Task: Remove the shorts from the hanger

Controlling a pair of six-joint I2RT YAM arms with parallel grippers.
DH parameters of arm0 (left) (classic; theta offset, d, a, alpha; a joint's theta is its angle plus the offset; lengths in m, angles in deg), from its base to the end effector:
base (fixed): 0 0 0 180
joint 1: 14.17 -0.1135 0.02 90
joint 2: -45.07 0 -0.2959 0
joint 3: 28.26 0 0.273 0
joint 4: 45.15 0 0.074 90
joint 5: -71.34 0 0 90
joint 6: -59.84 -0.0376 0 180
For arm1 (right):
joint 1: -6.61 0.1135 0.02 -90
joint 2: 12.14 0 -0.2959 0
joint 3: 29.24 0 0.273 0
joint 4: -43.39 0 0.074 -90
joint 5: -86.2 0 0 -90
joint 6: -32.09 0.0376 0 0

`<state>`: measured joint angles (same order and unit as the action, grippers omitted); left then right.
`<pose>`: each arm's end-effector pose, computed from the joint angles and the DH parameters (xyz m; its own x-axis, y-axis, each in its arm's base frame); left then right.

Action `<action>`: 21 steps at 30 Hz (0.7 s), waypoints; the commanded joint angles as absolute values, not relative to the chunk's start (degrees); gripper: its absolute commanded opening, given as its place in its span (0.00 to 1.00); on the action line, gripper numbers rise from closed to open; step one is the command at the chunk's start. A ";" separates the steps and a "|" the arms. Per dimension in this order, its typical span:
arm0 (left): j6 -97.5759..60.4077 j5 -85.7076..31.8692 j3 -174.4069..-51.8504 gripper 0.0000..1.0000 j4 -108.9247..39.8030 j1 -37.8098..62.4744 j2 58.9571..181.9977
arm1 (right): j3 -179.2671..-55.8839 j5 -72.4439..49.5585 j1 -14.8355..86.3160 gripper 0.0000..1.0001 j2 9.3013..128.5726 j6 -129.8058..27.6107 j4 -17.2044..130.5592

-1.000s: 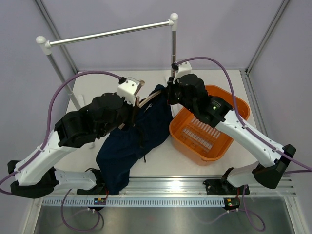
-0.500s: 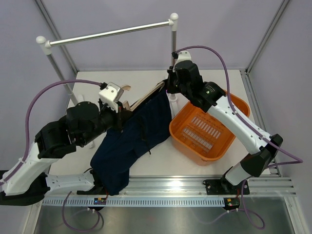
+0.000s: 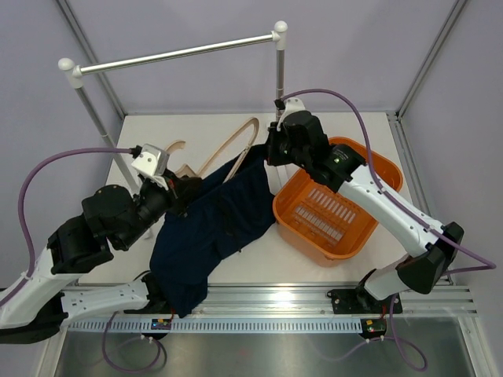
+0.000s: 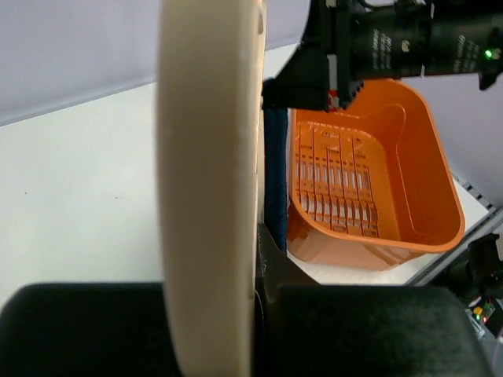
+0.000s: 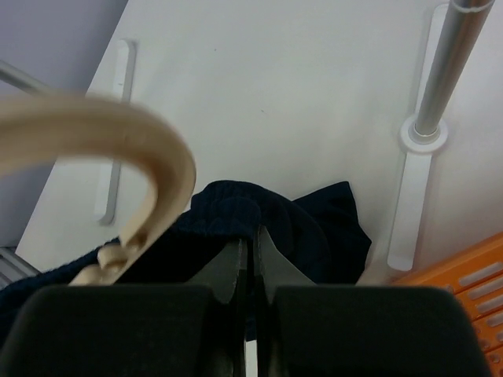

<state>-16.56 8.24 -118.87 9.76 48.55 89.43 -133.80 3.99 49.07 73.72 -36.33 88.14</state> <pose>0.0626 -0.0842 0.5014 -0.2052 -0.0595 -0.9769 0.5549 0.8151 -0.1662 0.2669 0.2374 0.4473 -0.5142 0.0234 -0.8573 -0.4193 0.8652 0.2751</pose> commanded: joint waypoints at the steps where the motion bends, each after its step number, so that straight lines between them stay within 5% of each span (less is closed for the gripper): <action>1: -16.28 13.24 -114.90 0.00 -4.48 48.94 85.15 | -132.64 7.36 52.22 0.00 69.60 -36.29 84.65; 10: -17.59 14.74 -109.52 0.00 -15.57 48.94 85.76 | -135.46 10.26 65.22 0.00 70.56 -38.13 85.35; 21: -23.04 27.91 -109.42 0.00 -20.77 49.03 85.85 | -138.34 14.03 69.19 0.00 70.65 -40.51 87.72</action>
<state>-20.84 20.02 -107.98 -14.39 48.73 86.44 -133.36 9.69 68.79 71.27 -38.60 89.10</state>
